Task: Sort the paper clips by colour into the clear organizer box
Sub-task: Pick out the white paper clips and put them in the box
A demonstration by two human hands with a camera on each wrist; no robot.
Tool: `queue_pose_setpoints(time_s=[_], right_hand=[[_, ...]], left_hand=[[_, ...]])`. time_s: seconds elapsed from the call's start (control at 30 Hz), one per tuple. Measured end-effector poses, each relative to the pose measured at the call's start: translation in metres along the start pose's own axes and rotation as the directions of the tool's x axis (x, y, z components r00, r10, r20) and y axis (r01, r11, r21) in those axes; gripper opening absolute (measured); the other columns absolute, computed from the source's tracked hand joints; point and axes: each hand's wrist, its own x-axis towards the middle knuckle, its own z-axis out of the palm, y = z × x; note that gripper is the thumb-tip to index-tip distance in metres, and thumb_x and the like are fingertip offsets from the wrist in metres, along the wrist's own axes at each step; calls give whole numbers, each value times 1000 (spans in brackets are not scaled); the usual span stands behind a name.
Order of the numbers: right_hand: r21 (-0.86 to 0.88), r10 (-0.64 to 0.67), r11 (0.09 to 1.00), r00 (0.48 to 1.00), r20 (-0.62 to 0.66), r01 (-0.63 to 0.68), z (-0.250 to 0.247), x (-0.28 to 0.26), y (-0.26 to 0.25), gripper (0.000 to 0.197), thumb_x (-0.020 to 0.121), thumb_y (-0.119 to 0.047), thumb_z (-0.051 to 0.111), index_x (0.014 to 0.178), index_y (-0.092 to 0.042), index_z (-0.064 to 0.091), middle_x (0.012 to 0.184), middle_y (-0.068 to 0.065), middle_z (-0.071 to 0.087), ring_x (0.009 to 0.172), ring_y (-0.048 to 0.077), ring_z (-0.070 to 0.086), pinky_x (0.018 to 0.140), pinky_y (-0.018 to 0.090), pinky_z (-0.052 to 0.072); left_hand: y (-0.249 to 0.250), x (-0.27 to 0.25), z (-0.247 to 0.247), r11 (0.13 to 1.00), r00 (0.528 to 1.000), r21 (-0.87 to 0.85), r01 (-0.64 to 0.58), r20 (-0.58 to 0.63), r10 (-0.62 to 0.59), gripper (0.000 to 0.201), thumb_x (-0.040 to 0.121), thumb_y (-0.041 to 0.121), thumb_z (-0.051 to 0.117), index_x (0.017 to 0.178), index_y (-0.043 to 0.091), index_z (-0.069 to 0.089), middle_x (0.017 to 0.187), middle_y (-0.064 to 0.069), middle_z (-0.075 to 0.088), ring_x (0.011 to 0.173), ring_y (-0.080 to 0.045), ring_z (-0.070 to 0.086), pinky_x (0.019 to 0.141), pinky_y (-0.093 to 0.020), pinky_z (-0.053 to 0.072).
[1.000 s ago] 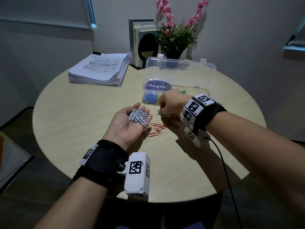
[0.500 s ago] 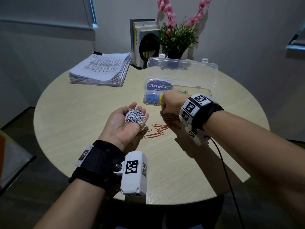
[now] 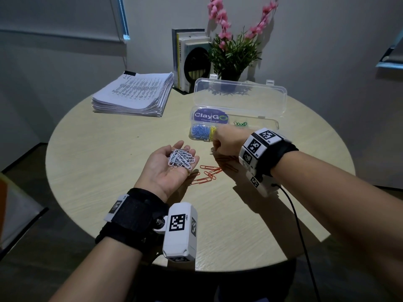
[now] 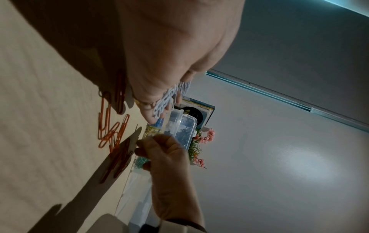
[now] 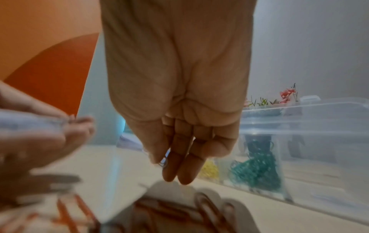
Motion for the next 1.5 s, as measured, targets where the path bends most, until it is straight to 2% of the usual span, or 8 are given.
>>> queue_pose_setpoints(time_s=[0.13, 0.3, 0.43, 0.6, 0.73, 1.07, 1.37, 1.5], right_hand=[[247, -57, 967, 997, -46, 66, -17, -10, -5, 10, 88, -9, 56, 91, -9, 65, 84, 3, 67, 72, 15, 63, 68, 29, 50], [449, -173, 876, 984, -49, 177, -39, -30, -28, 9, 87, -11, 66, 94, -8, 69, 78, -2, 69, 67, 8, 67, 64, 15, 52], [339, -113, 932, 991, -70, 130, -45, -39, -15, 16, 90, -12, 62, 100, -6, 72, 92, 6, 73, 71, 12, 67, 68, 21, 53], [149, 253, 964, 933, -257, -221, -55, -44, 50, 25, 87, 0, 50, 98, -4, 72, 99, 13, 71, 92, 27, 65, 81, 34, 55], [12, 449, 893, 888, -102, -450, -49, -55, 87, 12, 83, 1, 48, 74, 0, 56, 78, 13, 57, 77, 31, 55, 67, 31, 44], [94, 456, 890, 874, -167, -446, -21, -61, 114, 21, 87, 4, 45, 90, -2, 65, 77, 12, 52, 71, 31, 51, 64, 29, 41], [70, 397, 918, 900, -179, -391, -22, -69, 113, 19, 88, 4, 44, 75, -8, 51, 59, 4, 39, 67, 27, 48, 62, 29, 38], [85, 395, 919, 898, -195, -385, -21, -72, 114, 20, 88, 4, 42, 77, -9, 51, 61, 5, 41, 68, 27, 48, 62, 28, 37]], left_hand=[[-7, 1, 0, 1000, 1000, 5, 30, -5, -30, 40, 102, 22, 27, 96, -2, 58, 99, -20, 57, 105, -31, 51, 100, -46, 35], [-18, 2, 8, 998, 998, -13, 58, 9, -58, 43, 101, 25, 25, 96, -2, 59, 95, -21, 59, 88, -29, 55, 106, -42, 35], [-25, 1, 18, 998, 998, 2, 57, 20, -57, 41, 102, 23, 25, 104, -2, 58, 99, -21, 56, 91, -30, 54, 99, -44, 37], [-32, -2, 37, 996, 996, 69, 58, 62, -62, 32, 101, 14, 30, 93, -1, 56, 99, -22, 54, 103, -32, 51, 99, -47, 38], [-41, 2, 54, 991, 992, 121, 60, 100, -72, 28, 101, 16, 34, 90, 0, 54, 96, -21, 53, 90, -31, 54, 91, -48, 41], [-42, 21, 112, 982, 979, 186, 23, 195, -60, 9, 97, -1, 42, 96, -5, 50, 110, -23, 51, 116, -28, 53, 94, -40, 49], [-60, 52, 155, 943, 983, 333, 0, 175, -62, 18, 99, -3, 32, 90, -3, 47, 91, -17, 44, 89, -24, 50, 100, -40, 45], [-69, 71, 171, 735, 998, 677, 9, 40, -48, 25, 102, 3, 30, 81, -1, 44, 82, -14, 46, 72, -20, 48, 86, -33, 50]])
